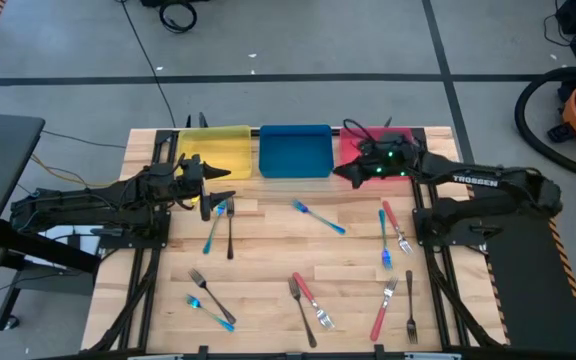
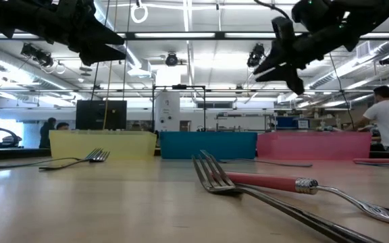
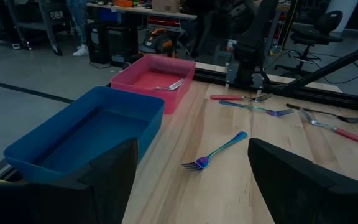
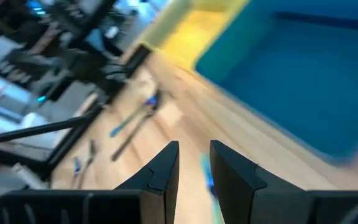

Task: Sort silverware by color (type)
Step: Put the middle top blue fork into the blue bin

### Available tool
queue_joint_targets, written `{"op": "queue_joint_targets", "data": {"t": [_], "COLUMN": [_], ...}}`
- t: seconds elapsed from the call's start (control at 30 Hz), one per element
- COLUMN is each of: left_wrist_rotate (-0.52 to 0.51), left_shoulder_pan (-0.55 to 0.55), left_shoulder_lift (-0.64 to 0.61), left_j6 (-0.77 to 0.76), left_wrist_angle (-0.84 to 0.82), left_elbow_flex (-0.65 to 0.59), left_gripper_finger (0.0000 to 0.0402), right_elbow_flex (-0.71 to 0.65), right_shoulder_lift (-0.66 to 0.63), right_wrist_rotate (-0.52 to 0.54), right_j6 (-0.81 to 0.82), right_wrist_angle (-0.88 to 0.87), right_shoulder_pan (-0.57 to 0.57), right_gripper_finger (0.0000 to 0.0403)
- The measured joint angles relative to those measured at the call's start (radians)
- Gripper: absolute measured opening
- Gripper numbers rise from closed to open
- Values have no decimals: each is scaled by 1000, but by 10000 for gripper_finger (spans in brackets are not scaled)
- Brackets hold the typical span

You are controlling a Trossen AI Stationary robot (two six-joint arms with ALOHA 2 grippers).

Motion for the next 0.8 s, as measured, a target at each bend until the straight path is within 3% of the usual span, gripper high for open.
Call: {"op": "queue_joint_targets", "data": {"t": [0.37,0.8], "left_wrist_rotate": [0,0], "left_shoulder_pan": [0,0], "left_shoulder_lift": [0,0], "left_j6": [-5,-7], "left_wrist_angle": [-1,-2], "left_elbow_flex": [0,0], "left_gripper_finger": [306,306], "right_elbow_flex": [0,0], "right_shoulder_lift": [279,520], "right_wrist_rotate": [-3,-4], "right_j6": [-115,-316], "right_wrist_angle": [389,574], "right_shoulder_pan": [135,170], "right_gripper_finger": [99,99]}}
